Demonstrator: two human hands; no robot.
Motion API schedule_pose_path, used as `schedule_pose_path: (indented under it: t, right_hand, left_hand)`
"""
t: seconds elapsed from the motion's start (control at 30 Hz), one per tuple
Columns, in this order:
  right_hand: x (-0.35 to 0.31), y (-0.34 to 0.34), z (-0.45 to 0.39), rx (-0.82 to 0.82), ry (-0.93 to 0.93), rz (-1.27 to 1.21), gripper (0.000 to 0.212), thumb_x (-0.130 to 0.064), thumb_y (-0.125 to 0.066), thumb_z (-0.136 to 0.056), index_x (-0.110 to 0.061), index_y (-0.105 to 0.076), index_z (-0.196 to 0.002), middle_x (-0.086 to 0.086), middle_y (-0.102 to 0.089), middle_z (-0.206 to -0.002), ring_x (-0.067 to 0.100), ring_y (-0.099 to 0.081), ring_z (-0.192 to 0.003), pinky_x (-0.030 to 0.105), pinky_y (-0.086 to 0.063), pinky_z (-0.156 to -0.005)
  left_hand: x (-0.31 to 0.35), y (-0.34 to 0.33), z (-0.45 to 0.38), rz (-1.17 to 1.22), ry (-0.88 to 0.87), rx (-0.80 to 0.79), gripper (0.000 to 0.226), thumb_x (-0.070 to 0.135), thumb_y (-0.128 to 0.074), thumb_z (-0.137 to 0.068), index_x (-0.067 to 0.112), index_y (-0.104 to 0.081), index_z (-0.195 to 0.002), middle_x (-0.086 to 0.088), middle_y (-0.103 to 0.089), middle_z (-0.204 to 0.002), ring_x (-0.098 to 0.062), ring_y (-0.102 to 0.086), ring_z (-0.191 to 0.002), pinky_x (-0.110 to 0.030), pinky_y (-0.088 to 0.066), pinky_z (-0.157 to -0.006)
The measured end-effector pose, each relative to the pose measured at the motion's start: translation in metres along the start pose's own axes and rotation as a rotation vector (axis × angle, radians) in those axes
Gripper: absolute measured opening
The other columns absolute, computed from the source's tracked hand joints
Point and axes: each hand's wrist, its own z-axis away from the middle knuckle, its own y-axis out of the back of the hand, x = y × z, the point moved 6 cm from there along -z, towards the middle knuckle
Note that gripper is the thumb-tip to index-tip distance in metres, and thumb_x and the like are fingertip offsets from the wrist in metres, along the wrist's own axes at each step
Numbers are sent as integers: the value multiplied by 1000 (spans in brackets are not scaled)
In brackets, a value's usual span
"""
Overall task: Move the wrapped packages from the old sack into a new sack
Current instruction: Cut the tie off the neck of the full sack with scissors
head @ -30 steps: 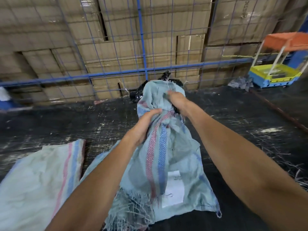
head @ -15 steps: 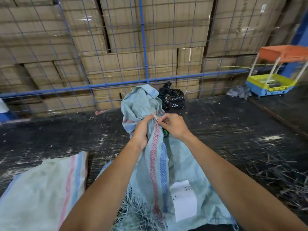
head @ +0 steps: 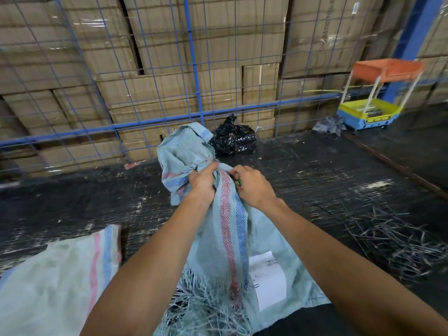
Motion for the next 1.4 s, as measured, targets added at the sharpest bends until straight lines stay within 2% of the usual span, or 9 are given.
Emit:
schedule_pose_path:
  t: [0.2, 0.3, 0.37, 0.47, 0.57, 0.83, 1.0, 1.27, 1.4]
  right_hand:
    - [11, -9, 1, -166, -91, -8, 36, -29, -54, -92, -29, -40, -125, 17, -65, -100, 38, -63, -91, 42, -47, -71]
    - [27, 12, -7, -109, -232, -402, 27, -26, -64, -90, -19, -56, -114, 4, -68, -86, 20, -62, -77, 35, -47, -75]
    - [28, 24, -8, -99, -311, -686, 14, -21, -67, -90, -15, -61, -102, -2, -64, -70, 12, -50, -58, 30, -40, -59]
    - [-2, 29, -3, -204, -302, -952, 13, -29, -67, -93, -17, -62, -92, 0, -61, -65, 10, -38, -50, 23, -27, -50]
    - [-31, 23, 7, -332, -270, -1018, 28, -50, -61, -92, -22, -61, -91, 1, -58, -68, 10, -32, -50, 24, -23, -51]
    - [-39, -18, 40, -753, -207, -1174, 57, -70, -63, -77, -18, -58, -99, 7, -61, -80, 18, -36, -65, 27, -33, -61]
    - [-36, -17, 41, -756, -220, -1196, 68, -73, -64, -73, -13, -56, -103, 8, -60, -79, 17, -34, -62, 26, -32, -60]
    - [-34, -9, 40, -696, -200, -1250, 64, -72, -65, -73, -15, -56, -102, 7, -57, -78, 16, -29, -61, 27, -29, -60]
    - [-34, -8, 39, -700, -205, -1242, 63, -71, -66, -73, -15, -57, -102, 7, -56, -78, 16, -29, -61, 27, -28, -60]
  left_hand:
    - [1, -14, 12, -41, -21, -221, 51, 1, -78, -77, -6, -55, -122, -25, -72, -96, -33, -74, -75, -38, -60, -61]
    - [12, -11, 15, -100, -32, -332, 32, -8, -67, -82, -6, -64, -114, -21, -74, -89, -30, -74, -70, -38, -61, -61]
    - [18, -7, 16, -143, -20, -405, 25, -11, -64, -84, 2, -66, -105, -17, -75, -89, -28, -74, -72, -41, -62, -66]
    - [18, -1, 17, -188, -27, -487, 46, -13, -70, -80, 12, -57, -117, -16, -74, -104, -33, -73, -91, -48, -60, -80]
    - [11, 7, 8, -201, -83, -466, 57, -16, -73, -77, 9, -53, -124, -19, -71, -112, -35, -72, -98, -51, -59, -84]
    - [9, 30, -4, -296, -252, -275, 29, -5, -72, -83, 6, -67, -109, -11, -76, -100, -26, -74, -87, -33, -60, -69]
    - [10, 28, -4, -274, -274, -267, 13, -1, -69, -88, 3, -72, -99, -13, -76, -95, -27, -72, -82, -39, -61, -76]
    - [12, 24, 2, -236, -228, -310, 8, 5, -71, -89, 3, -74, -96, -16, -77, -92, -29, -73, -77, -34, -57, -67]
    - [13, 25, 1, -263, -241, -288, 12, 6, -74, -86, 4, -74, -98, -14, -77, -92, -32, -74, -85, -42, -61, -77]
